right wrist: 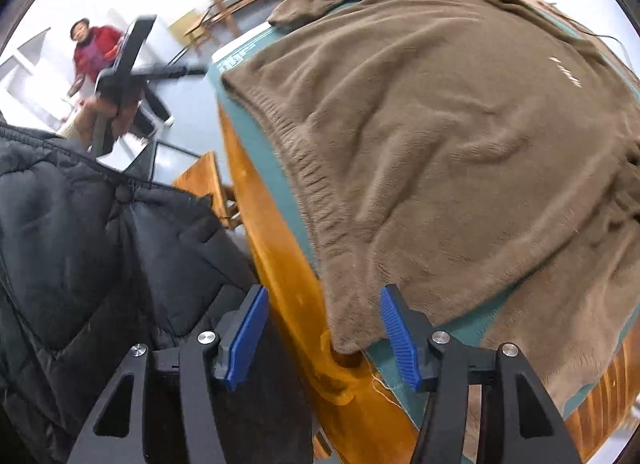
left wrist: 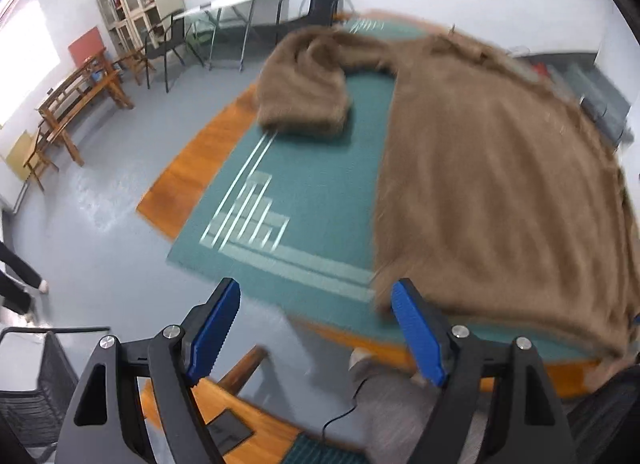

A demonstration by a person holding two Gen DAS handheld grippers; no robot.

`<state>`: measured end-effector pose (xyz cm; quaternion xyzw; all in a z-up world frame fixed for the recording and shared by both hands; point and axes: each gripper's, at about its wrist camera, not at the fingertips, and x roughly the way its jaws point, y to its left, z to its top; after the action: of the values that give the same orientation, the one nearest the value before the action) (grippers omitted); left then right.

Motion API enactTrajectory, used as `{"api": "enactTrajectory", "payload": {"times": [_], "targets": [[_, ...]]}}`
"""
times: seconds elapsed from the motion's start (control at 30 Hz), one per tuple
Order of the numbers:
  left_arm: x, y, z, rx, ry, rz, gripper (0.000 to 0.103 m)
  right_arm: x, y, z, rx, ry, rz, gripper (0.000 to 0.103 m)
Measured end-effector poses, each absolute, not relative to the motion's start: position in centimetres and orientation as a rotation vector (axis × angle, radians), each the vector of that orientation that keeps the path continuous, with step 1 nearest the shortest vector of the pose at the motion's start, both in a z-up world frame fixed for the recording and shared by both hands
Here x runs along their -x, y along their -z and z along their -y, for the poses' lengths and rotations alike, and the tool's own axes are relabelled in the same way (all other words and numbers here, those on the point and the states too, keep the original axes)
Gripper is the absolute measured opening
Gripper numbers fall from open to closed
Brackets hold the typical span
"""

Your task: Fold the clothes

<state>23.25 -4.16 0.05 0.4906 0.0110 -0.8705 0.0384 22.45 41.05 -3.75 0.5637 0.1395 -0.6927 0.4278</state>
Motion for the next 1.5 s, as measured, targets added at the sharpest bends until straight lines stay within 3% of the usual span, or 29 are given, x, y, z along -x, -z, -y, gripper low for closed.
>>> {"api": "enactTrajectory", "payload": {"times": [0.23,0.5,0.67,0.9,1.23,1.5], "targets": [[-17.7,-1.0,-2.5,-1.461,2.802,-0.013,0.083,-17.3,1.3,-39.8,-1.294,1.942,-0.178,0.06],[-15.6,5.2,-7.9,-1.643,2.753,0.236,0.083,-16.9,6.8,-35.0,-1.359,2.073,-0.401,0.06],[-17.1,6.8,-6.1,-1.693,2.719,0.16,0.083,-19.8,9.1,-36.3,-1.369,2.05,-0.523,0.062],[-19.0,7.4,-4.4,-1.704,2.707,0.099,0.083,-21.1,9.2,-39.8,-1.416,2.07,-0.436,0.076],[-17.4,3.8,-6.0,-1.647,2.777,0.024,0.083,-17.8,6.3,-39.8,-1.396,2.129,-0.315,0.077],[-14.2,6.0,-8.7,-1.729,2.728,0.173,0.085,-13.7,7.5,-37.1,-1.435,2.203,-0.32,0.079]]}}
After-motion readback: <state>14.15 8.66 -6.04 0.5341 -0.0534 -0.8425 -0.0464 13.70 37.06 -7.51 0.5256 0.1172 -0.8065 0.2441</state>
